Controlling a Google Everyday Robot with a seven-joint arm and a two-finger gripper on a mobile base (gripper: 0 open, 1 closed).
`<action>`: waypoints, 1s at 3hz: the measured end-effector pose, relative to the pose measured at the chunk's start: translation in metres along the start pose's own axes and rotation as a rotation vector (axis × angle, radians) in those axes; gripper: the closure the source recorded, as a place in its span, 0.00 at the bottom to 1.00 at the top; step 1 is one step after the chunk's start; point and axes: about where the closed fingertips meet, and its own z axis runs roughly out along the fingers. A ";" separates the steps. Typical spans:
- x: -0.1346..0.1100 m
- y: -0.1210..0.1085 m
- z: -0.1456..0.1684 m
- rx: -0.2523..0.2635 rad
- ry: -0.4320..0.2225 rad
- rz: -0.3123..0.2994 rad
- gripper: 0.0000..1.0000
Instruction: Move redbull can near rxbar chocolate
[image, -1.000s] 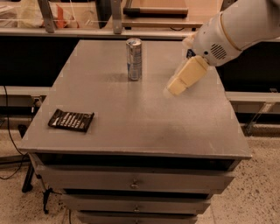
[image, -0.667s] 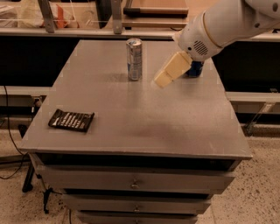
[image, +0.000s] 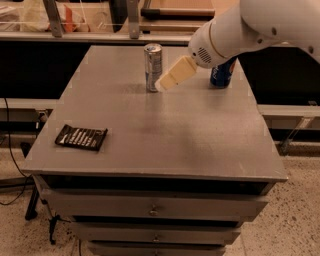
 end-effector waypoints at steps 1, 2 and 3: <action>-0.002 -0.017 0.023 0.058 -0.028 0.064 0.00; -0.004 -0.031 0.047 0.079 -0.045 0.106 0.00; -0.009 -0.039 0.070 0.071 -0.051 0.124 0.00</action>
Offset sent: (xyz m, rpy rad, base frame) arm 0.0820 0.0107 -0.0335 0.1142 -0.0198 -0.1668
